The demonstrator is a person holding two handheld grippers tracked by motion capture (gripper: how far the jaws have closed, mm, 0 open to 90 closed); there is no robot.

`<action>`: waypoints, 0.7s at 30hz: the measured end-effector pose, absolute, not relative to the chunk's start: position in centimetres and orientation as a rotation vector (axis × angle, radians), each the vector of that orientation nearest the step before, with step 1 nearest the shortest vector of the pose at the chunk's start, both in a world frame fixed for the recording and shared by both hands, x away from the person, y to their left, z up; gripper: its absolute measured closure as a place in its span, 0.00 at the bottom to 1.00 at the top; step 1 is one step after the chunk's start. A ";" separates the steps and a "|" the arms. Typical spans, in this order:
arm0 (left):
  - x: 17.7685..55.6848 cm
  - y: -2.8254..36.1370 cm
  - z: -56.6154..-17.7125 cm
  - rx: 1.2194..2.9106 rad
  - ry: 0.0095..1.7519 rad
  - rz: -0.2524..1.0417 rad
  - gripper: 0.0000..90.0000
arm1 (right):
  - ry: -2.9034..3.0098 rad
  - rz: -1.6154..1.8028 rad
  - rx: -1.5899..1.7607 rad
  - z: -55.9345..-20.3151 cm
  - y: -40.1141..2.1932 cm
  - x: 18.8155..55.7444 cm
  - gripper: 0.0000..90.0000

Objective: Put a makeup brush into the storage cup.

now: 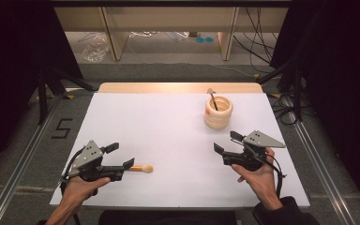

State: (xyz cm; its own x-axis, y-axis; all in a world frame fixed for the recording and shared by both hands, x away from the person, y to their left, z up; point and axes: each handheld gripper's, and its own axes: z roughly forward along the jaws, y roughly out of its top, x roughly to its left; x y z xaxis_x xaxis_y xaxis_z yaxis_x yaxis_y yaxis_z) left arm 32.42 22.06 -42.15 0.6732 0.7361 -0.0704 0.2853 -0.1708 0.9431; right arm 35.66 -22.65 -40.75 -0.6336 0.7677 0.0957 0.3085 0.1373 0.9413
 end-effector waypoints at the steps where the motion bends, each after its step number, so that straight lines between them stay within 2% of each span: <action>1: 32.4 22.0 -42.1 1.746 0.830 0.493 0.21 | 2.005 1.506 1.032 -40.8 -22.6 35.6 0.25; 21: 32.3 22.3 -42.1 1.757 0.836 0.502 0.20 | 2.035 1.504 1.011 -41.1 -22.2 34.4 0.18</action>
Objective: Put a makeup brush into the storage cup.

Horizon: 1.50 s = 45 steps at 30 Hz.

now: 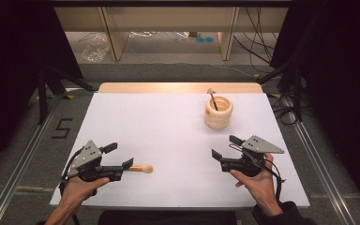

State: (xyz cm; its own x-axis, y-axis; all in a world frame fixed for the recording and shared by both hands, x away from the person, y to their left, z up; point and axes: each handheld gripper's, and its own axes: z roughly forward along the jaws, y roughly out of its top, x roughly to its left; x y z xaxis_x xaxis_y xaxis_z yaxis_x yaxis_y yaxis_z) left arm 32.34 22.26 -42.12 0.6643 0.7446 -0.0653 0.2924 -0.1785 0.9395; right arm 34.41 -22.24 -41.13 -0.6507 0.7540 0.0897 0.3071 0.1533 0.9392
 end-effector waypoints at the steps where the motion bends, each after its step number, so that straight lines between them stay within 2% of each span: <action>1: 32.4 22.3 -42.1 1.759 0.834 0.503 0.19 | 2.030 1.504 1.013 -41.1 -22.2 34.3 0.18; 28: 32.8 22.2 -42.5 1.794 0.849 0.480 0.19 | 2.065 1.501 1.002 -41.4 -22.1 34.0 0.18; 45: 33.9 22.0 -42.5 1.937 0.803 0.439 0.20 | 2.056 1.514 1.004 -41.5 -22.0 34.0 0.18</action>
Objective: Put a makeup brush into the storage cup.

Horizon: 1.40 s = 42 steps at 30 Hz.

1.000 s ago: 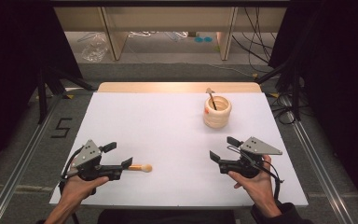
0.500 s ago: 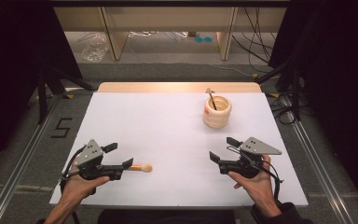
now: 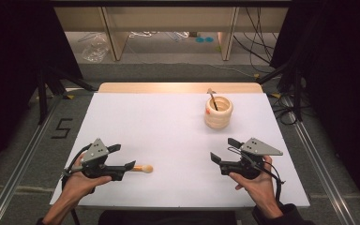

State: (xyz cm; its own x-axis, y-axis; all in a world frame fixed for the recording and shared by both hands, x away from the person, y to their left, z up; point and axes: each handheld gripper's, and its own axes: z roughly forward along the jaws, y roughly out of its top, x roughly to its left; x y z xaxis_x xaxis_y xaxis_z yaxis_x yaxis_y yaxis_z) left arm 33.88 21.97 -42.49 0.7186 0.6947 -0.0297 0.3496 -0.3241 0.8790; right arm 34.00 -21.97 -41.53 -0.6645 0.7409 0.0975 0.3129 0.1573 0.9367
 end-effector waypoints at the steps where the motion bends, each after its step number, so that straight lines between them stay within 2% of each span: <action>1: 34.0 22.0 -42.5 1.951 0.795 0.432 0.21 | 2.075 1.499 1.003 -41.5 -22.0 34.0 0.18; 18: 36.4 22.2 -43.7 2.263 0.747 0.376 0.28 | 2.085 1.499 1.001 -41.6 -21.8 34.0 0.18; 28: 37.0 21.6 -44.8 2.361 0.727 0.294 0.33 | 2.087 1.506 1.002 -41.6 -21.8 34.1 0.19; 42: 37.9 22.0 -45.4 2.489 0.696 0.264 0.45 | 2.091 1.510 1.003 -41.6 -21.7 34.1 0.19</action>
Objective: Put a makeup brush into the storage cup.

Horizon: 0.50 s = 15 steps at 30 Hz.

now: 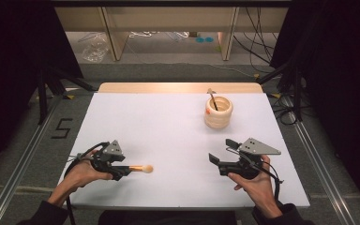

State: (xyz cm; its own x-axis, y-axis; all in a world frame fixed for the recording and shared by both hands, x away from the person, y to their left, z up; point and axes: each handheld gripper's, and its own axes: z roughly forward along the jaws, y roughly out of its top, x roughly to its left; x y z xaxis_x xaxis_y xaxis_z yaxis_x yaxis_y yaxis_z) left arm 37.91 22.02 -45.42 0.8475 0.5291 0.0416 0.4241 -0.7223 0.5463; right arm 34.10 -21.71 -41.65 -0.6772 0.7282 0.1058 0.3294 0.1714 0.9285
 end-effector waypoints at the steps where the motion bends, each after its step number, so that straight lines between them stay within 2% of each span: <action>1: 37.8 21.8 -45.7 2.457 0.726 0.258 0.45 | 2.086 1.511 1.001 -41.7 -21.7 34.1 0.19; 15: 38.7 21.4 -45.9 2.586 0.692 0.242 0.59 | 2.096 1.532 1.004 -41.7 -21.6 34.1 0.19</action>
State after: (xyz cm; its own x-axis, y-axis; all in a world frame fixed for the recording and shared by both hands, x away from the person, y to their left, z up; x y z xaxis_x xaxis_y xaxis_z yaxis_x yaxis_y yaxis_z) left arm 38.69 21.39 -45.95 0.8588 0.5097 0.0514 0.4308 -0.7729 0.4659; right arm 34.13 -21.63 -41.72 -0.6848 0.7187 0.1206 0.3330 0.1614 0.9290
